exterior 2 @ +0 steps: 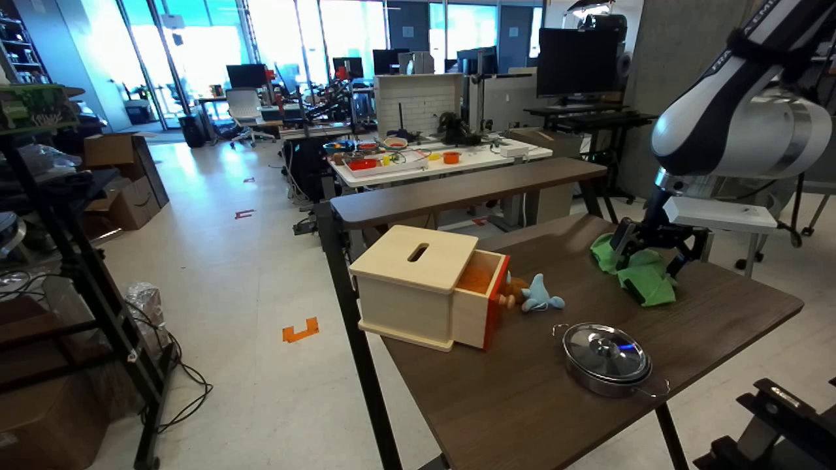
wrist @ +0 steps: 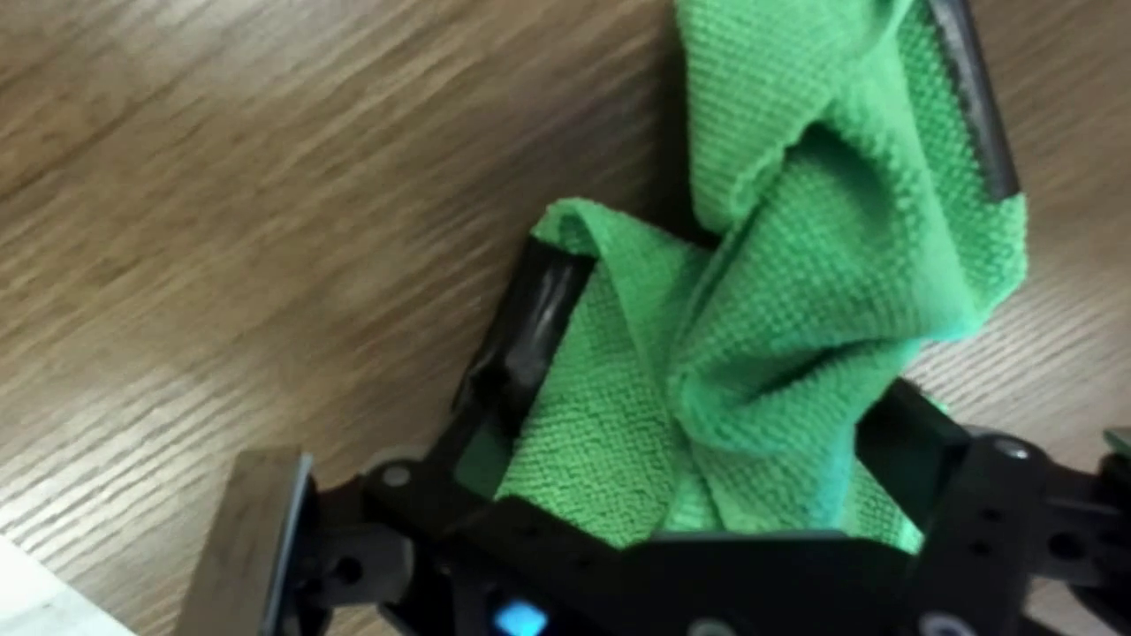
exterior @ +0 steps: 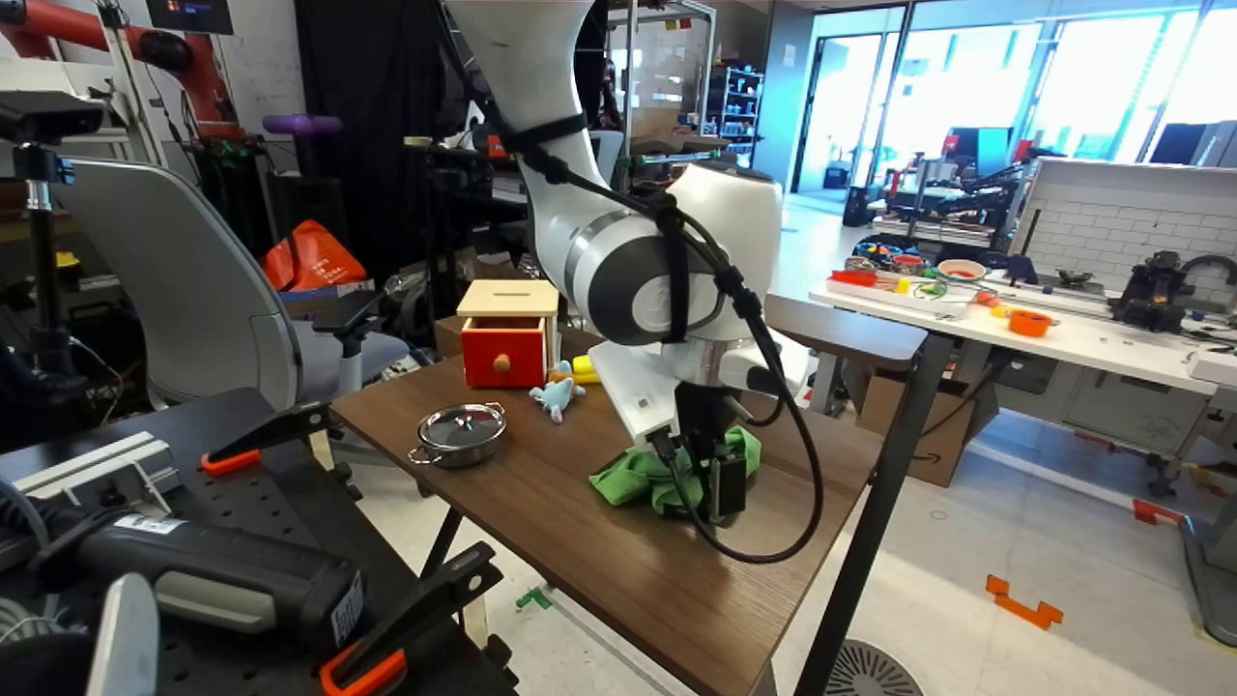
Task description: Move the green cloth to the right
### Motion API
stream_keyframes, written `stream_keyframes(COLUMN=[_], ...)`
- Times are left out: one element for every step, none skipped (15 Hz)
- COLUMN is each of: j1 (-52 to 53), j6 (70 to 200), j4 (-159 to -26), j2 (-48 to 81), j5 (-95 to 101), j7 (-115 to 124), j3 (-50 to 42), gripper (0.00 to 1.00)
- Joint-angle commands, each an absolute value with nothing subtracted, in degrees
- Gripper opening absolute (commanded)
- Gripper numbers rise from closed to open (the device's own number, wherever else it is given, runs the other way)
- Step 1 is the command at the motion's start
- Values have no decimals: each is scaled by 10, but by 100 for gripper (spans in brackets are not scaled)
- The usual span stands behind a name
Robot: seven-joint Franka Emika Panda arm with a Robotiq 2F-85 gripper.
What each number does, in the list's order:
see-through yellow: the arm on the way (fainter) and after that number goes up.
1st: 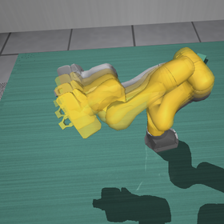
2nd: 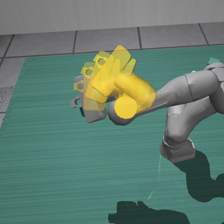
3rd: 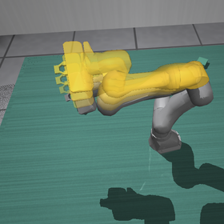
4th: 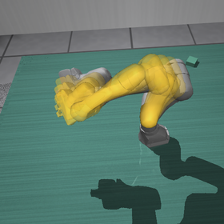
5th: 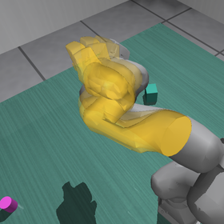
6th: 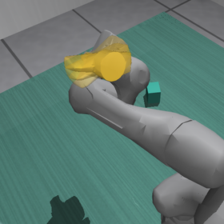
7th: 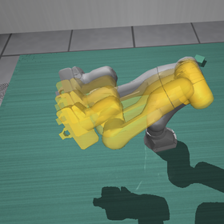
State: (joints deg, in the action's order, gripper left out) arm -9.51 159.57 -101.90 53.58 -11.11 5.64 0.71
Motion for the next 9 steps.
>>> stream_keyframes(j1=[-106,-107,-110,-111,-112,-113,-116,-115,-116], j6=[1562,1556,1547,1539,1530,1522,1511,1504,1496], j4=[-959,-948,-933,-923,-910,-899,-885,-875,-863], j2=[562,566,574,579,587,593,601,606,613], j5=[-124,-126,-128,-129,-130,-131,-135,-137,-138], j7=[69,73,76,81,85,89,93,98,103], j3=[3,0,-1,-4,-6,-9,-10,-13,-16], gripper=[100,100,100,100,100,100,100,100,100])
